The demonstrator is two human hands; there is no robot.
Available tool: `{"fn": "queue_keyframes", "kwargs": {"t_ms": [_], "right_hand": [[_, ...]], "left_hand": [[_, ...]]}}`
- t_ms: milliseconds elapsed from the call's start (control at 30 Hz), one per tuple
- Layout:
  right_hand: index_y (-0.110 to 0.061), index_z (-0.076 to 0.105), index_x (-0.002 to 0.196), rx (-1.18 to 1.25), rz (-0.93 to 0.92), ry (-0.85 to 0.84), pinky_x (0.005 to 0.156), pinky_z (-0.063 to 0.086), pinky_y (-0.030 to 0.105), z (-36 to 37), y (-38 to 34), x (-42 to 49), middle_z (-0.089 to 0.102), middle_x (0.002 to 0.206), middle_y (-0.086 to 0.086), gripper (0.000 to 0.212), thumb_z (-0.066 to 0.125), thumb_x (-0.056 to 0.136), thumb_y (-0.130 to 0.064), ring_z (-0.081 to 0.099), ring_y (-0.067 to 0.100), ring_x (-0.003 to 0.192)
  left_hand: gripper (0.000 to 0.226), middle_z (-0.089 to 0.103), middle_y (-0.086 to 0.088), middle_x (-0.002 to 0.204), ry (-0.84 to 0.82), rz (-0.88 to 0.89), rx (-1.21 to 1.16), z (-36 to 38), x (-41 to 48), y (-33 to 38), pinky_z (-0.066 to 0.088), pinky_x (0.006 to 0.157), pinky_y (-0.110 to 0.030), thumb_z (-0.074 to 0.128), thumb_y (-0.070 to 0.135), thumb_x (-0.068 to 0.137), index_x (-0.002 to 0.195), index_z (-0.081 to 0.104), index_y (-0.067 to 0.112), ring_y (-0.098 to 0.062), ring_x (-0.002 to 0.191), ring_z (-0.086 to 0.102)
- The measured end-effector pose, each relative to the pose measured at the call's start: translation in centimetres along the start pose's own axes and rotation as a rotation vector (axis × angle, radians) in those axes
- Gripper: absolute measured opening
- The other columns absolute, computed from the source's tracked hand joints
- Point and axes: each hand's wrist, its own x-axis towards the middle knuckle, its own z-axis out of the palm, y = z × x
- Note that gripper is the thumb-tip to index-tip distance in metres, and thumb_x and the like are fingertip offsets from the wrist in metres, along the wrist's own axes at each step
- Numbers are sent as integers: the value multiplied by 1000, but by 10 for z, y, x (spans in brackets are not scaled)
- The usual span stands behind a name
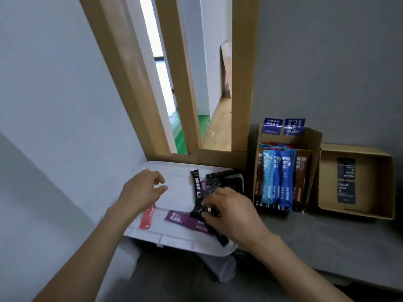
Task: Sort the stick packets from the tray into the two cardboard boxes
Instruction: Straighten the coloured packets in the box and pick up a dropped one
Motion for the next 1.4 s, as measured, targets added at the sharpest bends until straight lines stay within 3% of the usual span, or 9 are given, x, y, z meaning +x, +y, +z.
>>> {"fn": "queue_keyframes", "kwargs": {"t_ms": [167,333,433,533,700,900,1067,1267,1400], "right_hand": [[-16,71,99,-209,-117,-263,66,40,35,37,-31,28,72,98,3,17,60,92,-27,60,26,99],[-14,70,97,-234,-21,-305,65,37,33,60,-40,40,73,94,8,13,58,91,-16,61,29,97],[-23,69,101,26,141,-231,67,45,31,63,-42,45,74,96,-2,14,70,87,-23,65,21,94],[-28,68,107,448,343,-70,71,57,29,56,-42,50,75,91,-11,30,83,82,-29,68,8,82],[-20,74,108,1185,580,225,73,61,27,19,-25,50,75,89,2,24,79,88,-7,72,19,83],[-14,62,124,1349,581,328,77,63,35,-29,4,23,74,88,7,47,80,83,0,76,24,85],[-9,66,118,1299,574,438,83,62,38,-48,21,-1,71,83,5,44,83,79,3,71,21,81],[-9,70,109,1257,584,570,80,61,30,-67,39,-33,74,82,-1,39,84,76,7,68,12,74],[-9,71,110,1252,599,600,85,63,38,-73,48,-52,78,96,9,44,89,71,0,74,22,85]], "left_hand": [[54,65,-3,127,-147,-256,148,14,-15,-24,49,87,-31,68,59,88,126,63,21,-23,116,62],[44,73,-7,110,-181,-342,-51,34,-18,-28,52,83,-33,78,42,85,116,69,11,-26,102,67],[41,76,-6,103,-76,-373,-271,32,-19,-29,52,81,-32,83,30,82,116,72,8,-24,93,70],[31,77,-6,92,30,-368,-697,20,-19,-19,61,82,-44,85,18,82,109,75,6,-23,82,73],[19,77,-3,97,-13,-247,-1070,-6,-23,28,59,71,-27,76,25,92,109,68,18,-18,86,75],[14,60,-6,70,-150,-1,-1366,-27,-9,95,47,66,-35,49,2,103,110,59,8,-23,63,56],[22,58,2,63,-219,209,-1058,-40,0,161,44,52,-23,74,34,92,102,71,15,-12,51,50],[14,56,4,51,-274,352,-864,-41,8,216,35,43,-18,75,22,93,95,72,9,-4,39,43],[11,68,-21,68,-315,451,-754,-44,13,234,43,47,-22,82,22,87,93,75,15,-11,46,51]]}}
